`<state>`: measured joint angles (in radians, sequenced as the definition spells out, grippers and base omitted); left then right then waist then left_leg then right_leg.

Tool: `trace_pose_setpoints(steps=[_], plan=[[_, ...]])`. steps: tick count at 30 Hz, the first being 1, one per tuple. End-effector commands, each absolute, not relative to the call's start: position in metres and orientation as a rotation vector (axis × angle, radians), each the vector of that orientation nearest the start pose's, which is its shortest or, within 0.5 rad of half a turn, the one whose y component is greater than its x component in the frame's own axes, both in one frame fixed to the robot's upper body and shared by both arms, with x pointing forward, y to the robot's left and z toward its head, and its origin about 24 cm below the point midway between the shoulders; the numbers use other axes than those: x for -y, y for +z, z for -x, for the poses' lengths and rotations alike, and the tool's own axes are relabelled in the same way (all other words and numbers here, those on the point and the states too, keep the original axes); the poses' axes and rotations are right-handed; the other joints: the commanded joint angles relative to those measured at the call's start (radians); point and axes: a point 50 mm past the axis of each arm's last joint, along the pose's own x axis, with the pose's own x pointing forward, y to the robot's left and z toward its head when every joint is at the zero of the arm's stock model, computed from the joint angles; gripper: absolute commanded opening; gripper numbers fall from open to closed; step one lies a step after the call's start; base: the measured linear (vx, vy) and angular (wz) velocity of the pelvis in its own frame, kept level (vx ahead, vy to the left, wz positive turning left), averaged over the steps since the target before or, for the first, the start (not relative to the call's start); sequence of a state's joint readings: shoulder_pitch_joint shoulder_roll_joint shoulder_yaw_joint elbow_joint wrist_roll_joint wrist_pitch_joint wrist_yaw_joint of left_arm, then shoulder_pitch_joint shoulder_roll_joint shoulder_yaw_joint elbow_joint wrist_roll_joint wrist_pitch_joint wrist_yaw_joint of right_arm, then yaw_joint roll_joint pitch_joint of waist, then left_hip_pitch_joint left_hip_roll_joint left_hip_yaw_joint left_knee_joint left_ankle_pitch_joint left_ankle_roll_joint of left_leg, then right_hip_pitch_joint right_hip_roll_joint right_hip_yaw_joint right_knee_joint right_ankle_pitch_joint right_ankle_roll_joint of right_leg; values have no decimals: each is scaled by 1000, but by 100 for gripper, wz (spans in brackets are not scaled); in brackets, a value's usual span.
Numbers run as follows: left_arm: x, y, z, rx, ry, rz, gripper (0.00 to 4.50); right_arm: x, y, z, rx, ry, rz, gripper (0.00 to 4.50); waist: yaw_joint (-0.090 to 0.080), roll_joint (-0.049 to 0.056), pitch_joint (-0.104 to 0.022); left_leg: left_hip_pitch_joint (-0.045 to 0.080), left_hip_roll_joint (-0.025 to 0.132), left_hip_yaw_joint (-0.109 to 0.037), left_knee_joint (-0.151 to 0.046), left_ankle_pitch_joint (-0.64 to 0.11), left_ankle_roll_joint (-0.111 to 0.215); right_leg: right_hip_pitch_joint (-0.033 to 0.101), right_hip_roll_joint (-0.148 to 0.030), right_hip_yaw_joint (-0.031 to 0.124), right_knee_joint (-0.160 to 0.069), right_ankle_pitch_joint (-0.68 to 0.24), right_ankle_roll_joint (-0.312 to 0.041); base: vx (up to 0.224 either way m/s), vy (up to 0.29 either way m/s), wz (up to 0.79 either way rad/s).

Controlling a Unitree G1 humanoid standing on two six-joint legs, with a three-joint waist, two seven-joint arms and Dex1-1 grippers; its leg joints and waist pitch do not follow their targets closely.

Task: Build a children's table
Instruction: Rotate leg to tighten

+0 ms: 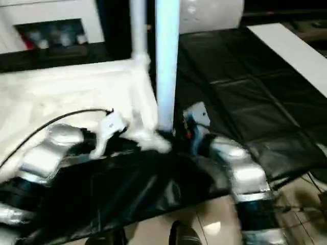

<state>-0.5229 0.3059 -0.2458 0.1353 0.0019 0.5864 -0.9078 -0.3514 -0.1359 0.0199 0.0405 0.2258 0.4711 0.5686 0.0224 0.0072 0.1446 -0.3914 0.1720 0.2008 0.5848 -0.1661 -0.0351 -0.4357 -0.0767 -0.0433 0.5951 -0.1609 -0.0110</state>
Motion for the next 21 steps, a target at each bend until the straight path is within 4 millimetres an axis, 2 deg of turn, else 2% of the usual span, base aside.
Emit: trace_pose_setpoints(steps=[1, 2, 4, 6, 7, 8, 10, 11, 12, 13, 14, 18, 21], plan=[[-75, 109, -315, -304, -986, -259, 0, 69, 80, -297, -228, 732, -186, 204, 5, -7, -65, 18, 48, -34, -81, -258, 5, 43, -68, 46, -91, -435, -168, 0, 0, 0], [-70, 111, -319, -289, -923, -238, 0, 64, 81, -301, -224, 655, -207, 204, 5, -7, -65, 18, 48, -34, -81, -258, 5, 43, -68, 46, -91, -435, -168, 0, 0, 0], [-63, 115, -325, -268, -832, -211, 0, 57, 82, -306, -224, 529, -254, 204, 4, -6, -71, 19, 46, -31, -80, -235, 12, 45, -64, 46, -87, -368, -174, 0, 0, 0], [-56, 118, -326, -256, -784, -205, 0, 50, 84, -309, -219, 457, -288, 204, 3, -3, -74, 18, 45, -27, -78, -199, 25, 45, -60, 46, -82, -271, -189, 0, 0, 0], [-52, 119, -326, -252, -772, -205, 0, 47, 86, -311, -210, 443, -295, 204, 4, -2, -75, 20, 44, -27, -78, -193, 29, 46, -59, 45, -81, -255, -191, 0, 0, 0], [-49, 120, -326, -247, -765, -210, 0, 45, 88, -312, -191, 427, -290, 204, 6, -1, -77, 17, 42, -27, -77, -174, 38, 53, -59, 44, -76, -215, -194, 0, 0, 0], [-48, 121, -326, -246, -761, -218, 0, 45, 91, -315, -164, 403, -306, 260, 9, 0, -81, 15, 42, -25, -73, -119, 68, 58, -58, 43, -66, -101, -212, 0, 0, 0], [-48, 122, -326, -247, -762, -220, 0, 45, 92, -316, -156, 394, -324, 260, 10, 0, -82, 13, 42, -25, -73, -106, 76, 61, -58, 42, -63, -76, -217, 0, 0, 0], [-48, 122, -326, -247, -762, -220, 0, 45, 92, -316, -156, 394, -324, 284, 10, -1, -82, 13, 41, -25, -72, -95, 84, 62, -58, 42, -62, -54, -222, 0, 0, 0], [-49, 122, -325, -249, -764, -227, 0, 47, 92, -316, -147, 392, -323, 284, 10, 3, -81, 12, 42, -26, -72, -80, 97, 64, -57, 41, -57, -21, -233, 0, 0, 0], [-50, 121, -325, -250, -767, -231, 0, 48, 93, -317, -140, 396, -316, 294, 9, 2, -81, 14, 42, -25, -72, -82, 105, 64, -56, 40, -58, -10, -239, 0, 0, 0], [-66, 116, -318, -256, -828, -263, 0, 73, 98, -313, -60, 482, -217, 328, 9, 1, -79, 13, 44, -26, -73, -101, 106, 69, -58, 39, -59, -39, -241, 0, 0, 0], [-77, 110, -314, -268, -882, -279, 0, 95, 99, -307, -28, 560, -157, 355, 10, 1, -80, 13, 46, -25, -68, -70, 131, 71, -58, 40, -54, 7, -257, 0, 0, 0]])
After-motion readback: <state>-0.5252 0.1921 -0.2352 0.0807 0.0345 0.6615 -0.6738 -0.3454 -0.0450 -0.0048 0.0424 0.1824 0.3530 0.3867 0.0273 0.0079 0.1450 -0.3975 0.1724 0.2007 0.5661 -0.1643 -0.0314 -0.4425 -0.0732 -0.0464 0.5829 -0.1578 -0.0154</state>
